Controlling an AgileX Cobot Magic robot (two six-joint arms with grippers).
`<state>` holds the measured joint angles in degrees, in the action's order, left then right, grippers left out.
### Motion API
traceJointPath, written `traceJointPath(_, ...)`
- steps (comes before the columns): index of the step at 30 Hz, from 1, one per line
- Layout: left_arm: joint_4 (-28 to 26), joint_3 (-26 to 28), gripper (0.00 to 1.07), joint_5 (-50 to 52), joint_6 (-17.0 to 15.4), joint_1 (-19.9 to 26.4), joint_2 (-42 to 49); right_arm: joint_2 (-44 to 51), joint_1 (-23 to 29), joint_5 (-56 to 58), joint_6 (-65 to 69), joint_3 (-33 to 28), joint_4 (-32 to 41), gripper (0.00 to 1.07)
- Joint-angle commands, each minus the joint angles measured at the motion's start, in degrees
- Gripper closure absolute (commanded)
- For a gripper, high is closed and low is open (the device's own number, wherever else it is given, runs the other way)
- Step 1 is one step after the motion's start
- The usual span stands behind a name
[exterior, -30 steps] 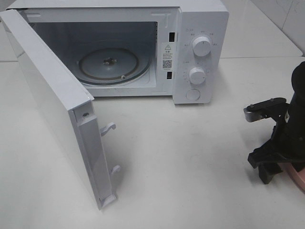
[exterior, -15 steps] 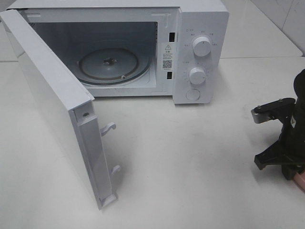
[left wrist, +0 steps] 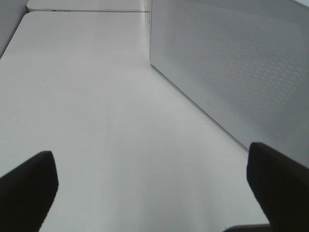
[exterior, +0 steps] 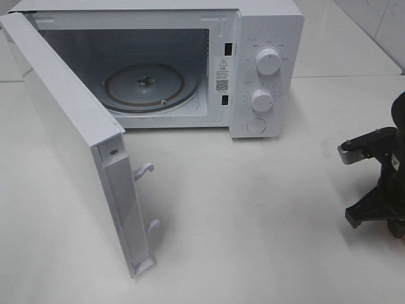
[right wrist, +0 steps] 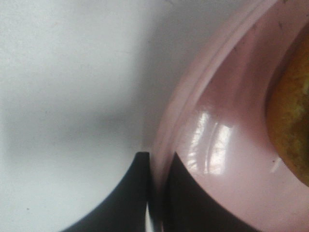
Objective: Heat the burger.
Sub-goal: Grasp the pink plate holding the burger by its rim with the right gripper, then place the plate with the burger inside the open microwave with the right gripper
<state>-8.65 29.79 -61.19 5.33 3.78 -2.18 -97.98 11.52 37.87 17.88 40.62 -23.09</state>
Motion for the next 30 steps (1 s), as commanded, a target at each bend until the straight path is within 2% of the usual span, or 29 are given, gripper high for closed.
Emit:
traceJointPath(1, -0.5, -0.2, 0.07, -0.1, 0.2, 0.2, 0.0, 1.9, 1.3, 2.8, 3.9, -0.4, -3.8, 1.07)
traceJointPath(12, -0.5, -0.2, 0.07, -0.1, 0.2, 0.2, 0.0, 5.7, 6.9, 8.8, 12.0, -1.8, -12.4, 1.07)
traceJointPath(18, -0.5, -0.2, 0.07, -0.1, 0.2, 0.2, 0.0, 7.6, 8.3, 10.4, 12.0, -1.8, -12.7, 1.07)
traceJointPath(26, -0.5, -0.2, 0.07, -0.1, 0.2, 0.2, 0.0, 12.0, 12.5, 11.6, 11.9, -4.0, -12.4, 1.07)
traceJointPath(28, -0.5, -0.2, 0.07, -0.1, 0.2, 0.2, 0.0, 14.3, 16.4, 13.3, 11.7, -4.4, -12.4, 1.07)
traceJointPath(30, -0.5, -0.2, 0.07, -0.1, 0.2, 0.2, 0.0, 14.8, 17.4, 14.0, 11.5, -4.4, -12.5, 1.07)
